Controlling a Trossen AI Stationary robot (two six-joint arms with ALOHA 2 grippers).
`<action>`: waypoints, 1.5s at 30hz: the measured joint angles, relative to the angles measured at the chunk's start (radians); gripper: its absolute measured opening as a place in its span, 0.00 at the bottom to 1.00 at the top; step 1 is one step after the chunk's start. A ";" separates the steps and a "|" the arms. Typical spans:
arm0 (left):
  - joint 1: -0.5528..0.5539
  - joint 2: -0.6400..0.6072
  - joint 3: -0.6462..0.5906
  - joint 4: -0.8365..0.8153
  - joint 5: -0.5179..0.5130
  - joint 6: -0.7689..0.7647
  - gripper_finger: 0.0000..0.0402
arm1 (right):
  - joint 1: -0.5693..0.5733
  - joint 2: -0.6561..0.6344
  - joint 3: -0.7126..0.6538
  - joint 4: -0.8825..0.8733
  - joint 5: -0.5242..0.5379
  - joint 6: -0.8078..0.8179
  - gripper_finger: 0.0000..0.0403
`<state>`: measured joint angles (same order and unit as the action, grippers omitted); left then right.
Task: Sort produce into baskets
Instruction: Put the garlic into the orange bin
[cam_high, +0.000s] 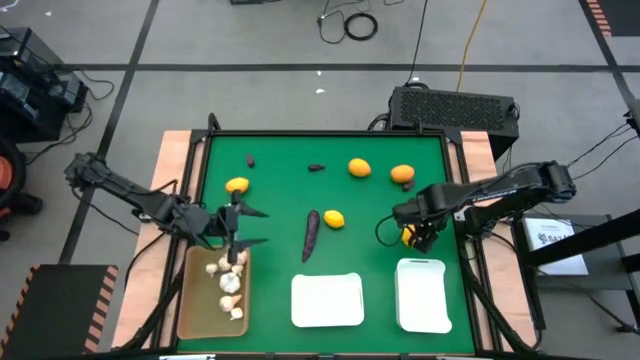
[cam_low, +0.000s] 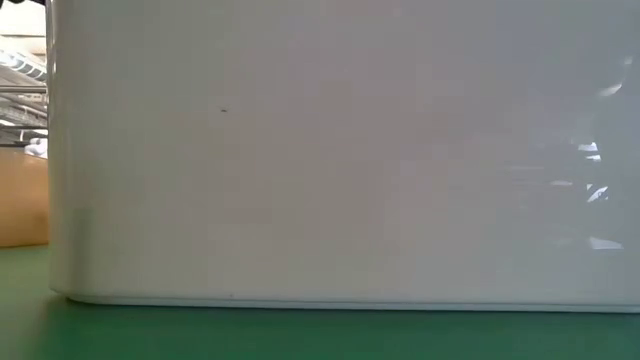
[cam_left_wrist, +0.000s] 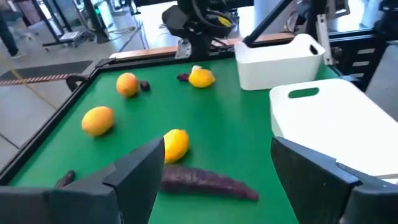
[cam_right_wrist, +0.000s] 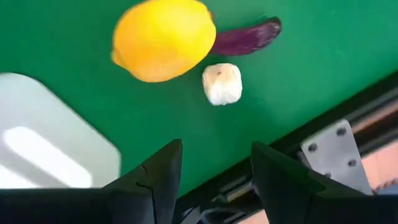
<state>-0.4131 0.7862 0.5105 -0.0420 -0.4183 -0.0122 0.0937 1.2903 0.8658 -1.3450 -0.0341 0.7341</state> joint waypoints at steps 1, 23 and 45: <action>0.005 0.000 -0.009 0.008 0.000 -0.005 0.74 | 0.000 0.000 -0.019 0.018 0.001 -0.015 0.45; 0.034 0.019 -0.016 0.041 0.003 -0.083 0.74 | -0.002 0.000 -0.203 0.254 0.061 -0.169 0.67; 0.033 0.019 -0.016 -0.006 0.003 -0.085 0.74 | -0.002 0.000 -0.294 0.399 0.059 -0.152 0.27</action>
<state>-0.3798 0.8047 0.4950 -0.0479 -0.4156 -0.0971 0.0917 1.2903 0.5715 -0.9459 0.0250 0.5825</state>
